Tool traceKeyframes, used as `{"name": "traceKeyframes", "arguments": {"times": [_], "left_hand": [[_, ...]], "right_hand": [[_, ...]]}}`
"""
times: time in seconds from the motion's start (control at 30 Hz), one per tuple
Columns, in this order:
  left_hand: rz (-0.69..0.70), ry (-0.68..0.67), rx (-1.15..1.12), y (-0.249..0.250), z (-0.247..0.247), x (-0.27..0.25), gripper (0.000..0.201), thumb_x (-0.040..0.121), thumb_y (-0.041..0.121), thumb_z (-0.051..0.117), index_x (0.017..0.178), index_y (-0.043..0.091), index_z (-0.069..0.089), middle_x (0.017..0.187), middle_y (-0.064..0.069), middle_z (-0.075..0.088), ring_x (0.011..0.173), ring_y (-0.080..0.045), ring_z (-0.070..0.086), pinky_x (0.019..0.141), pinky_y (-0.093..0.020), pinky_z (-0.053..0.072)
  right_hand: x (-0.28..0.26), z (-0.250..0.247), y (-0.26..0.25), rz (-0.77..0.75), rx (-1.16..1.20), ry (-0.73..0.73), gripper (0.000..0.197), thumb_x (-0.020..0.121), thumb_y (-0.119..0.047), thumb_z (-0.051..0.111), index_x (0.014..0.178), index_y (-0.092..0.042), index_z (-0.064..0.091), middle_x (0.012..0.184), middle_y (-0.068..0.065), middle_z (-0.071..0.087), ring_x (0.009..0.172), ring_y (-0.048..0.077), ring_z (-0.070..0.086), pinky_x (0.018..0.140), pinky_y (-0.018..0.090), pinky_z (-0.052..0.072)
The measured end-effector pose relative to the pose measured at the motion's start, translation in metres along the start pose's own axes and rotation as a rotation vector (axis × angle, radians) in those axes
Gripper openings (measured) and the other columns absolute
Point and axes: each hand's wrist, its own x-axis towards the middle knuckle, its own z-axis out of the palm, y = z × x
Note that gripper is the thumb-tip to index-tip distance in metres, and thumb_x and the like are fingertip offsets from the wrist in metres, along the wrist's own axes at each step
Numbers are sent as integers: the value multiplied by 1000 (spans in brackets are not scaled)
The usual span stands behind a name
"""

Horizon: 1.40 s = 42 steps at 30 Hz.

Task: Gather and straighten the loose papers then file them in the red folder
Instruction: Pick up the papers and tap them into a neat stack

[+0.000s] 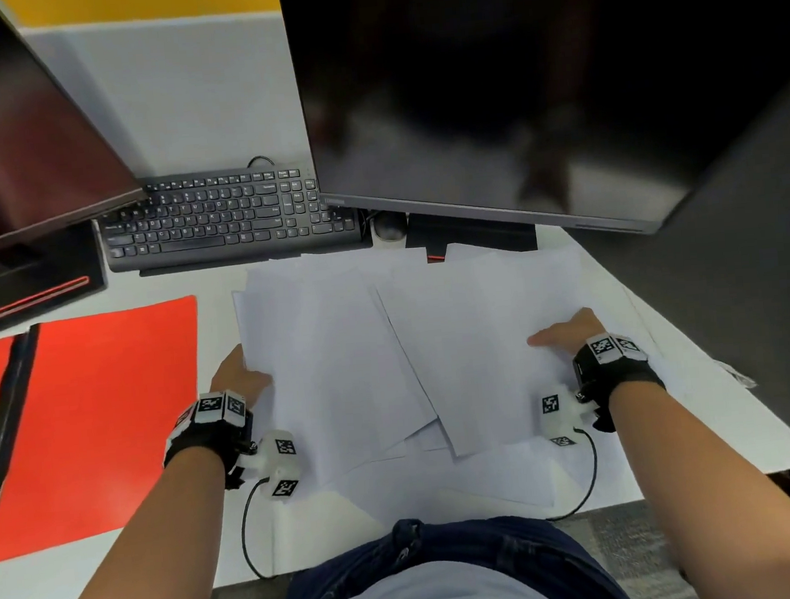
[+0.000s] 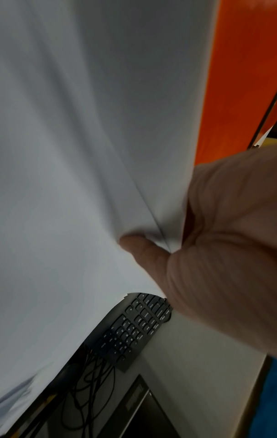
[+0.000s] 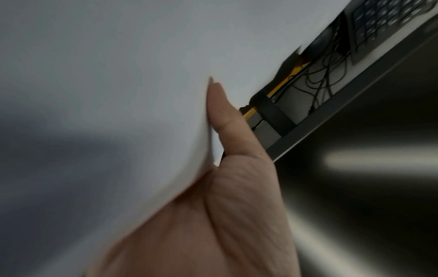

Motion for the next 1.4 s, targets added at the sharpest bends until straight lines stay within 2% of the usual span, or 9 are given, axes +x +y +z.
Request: {"name": "traceKeyframes", "arguments": {"times": [0.13,0.33,0.5,0.63,0.77,0.93,1.03,1.2,1.4], "left_hand": [[37,-34,8,4,1,-3,59,81,-13,55,137,0,39,134,-24,50,124,-39,48,96,-40,39],[75,-31,14,11,6,-8,59,82,-14,52,138,1,40,135,-23,51,124,-38,48,92,-36,39],[50,-32,40,17,7,-14,52,83,-12,53,133,-3,41,126,-21,53,118,-36,50,84,-29,35],[39,-82,69,22,5,-20,43,84,-3,58,125,1,44,109,-11,56,101,-24,48,83,-31,38],[-72,-140,-105,30,6,-34,72,94,44,47,148,5,21,154,-14,29,139,-32,33,111,-40,27],[-244,-290,-721,21,5,-29,82,85,75,19,132,16,50,136,-10,54,121,-32,53,111,-45,35],[-299,-338,-842,9,1,-23,103,67,90,24,135,17,48,134,-10,57,125,-34,51,112,-50,33],[-263,-366,-823,17,4,-35,70,85,72,30,117,19,61,107,-11,70,103,-32,61,89,-42,47],[-243,-396,-612,7,5,-24,82,53,60,77,126,27,59,129,-9,62,118,-32,59,108,-49,38]], "right_hand": [[-15,-6,-14,-144,21,-32,73,72,-7,76,135,2,42,137,17,50,125,36,48,104,42,42],[-66,-5,-51,-531,-323,293,28,86,-4,51,113,-2,59,113,22,62,103,39,59,80,35,45],[-117,-27,-81,-784,-441,599,31,83,-1,47,110,-7,60,98,24,64,92,43,60,73,39,45],[-134,-54,-109,-866,-169,646,36,78,0,45,108,-10,62,97,26,64,90,45,60,77,43,49],[-130,-74,-132,-837,207,469,36,75,0,55,109,-9,64,107,16,66,97,32,62,85,38,54],[-107,-51,-126,-634,364,77,42,76,5,65,118,2,59,111,18,65,101,31,64,90,39,52],[-94,2,-100,-531,336,-97,40,77,10,63,117,6,58,113,21,65,94,28,63,81,33,50],[-67,82,-61,-356,228,-183,58,76,0,70,128,0,44,127,18,57,112,33,58,93,37,48],[-51,95,-52,-295,-162,77,103,80,-41,67,150,-6,0,153,14,23,141,32,22,113,46,24]]}}
